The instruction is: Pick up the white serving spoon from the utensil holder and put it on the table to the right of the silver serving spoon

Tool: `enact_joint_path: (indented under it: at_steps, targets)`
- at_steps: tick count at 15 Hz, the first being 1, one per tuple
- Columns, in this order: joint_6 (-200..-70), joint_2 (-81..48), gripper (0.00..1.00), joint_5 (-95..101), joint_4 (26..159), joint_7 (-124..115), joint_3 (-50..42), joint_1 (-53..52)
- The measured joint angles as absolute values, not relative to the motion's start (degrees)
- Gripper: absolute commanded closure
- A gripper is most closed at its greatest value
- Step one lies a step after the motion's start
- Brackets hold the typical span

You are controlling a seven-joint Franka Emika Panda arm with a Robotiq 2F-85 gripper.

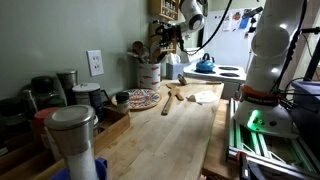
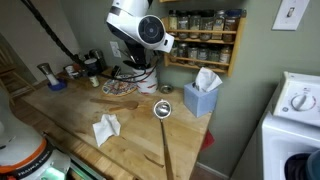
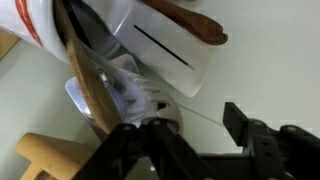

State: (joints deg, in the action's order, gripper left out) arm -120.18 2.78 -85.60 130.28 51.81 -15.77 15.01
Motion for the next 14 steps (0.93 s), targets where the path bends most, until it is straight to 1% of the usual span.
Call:
enact_joint_path:
  at_steps: [2,3,4,5,7,8,14]
  targets:
    - [-120.2,2.7,0.7,-85.6,130.3,51.8,-15.9,15.2]
    - [-120.2,2.7,0.76,-85.6,130.3,51.8,-16.0,15.3]
    - [-120.2,2.7,0.75,-85.6,130.3,51.8,-16.0,15.4]
    - [-120.2,2.7,0.82,-85.6,130.3,51.8,-16.1,15.5]
    - [-120.2,2.7,0.91,-85.6,130.3,51.8,-16.1,15.6]
    - [-120.2,2.7,0.98,-85.6,130.2,51.8,-16.1,15.7]
    - [-120.0,3.1,0.97,-85.6,129.6,51.8,-16.1,15.7]
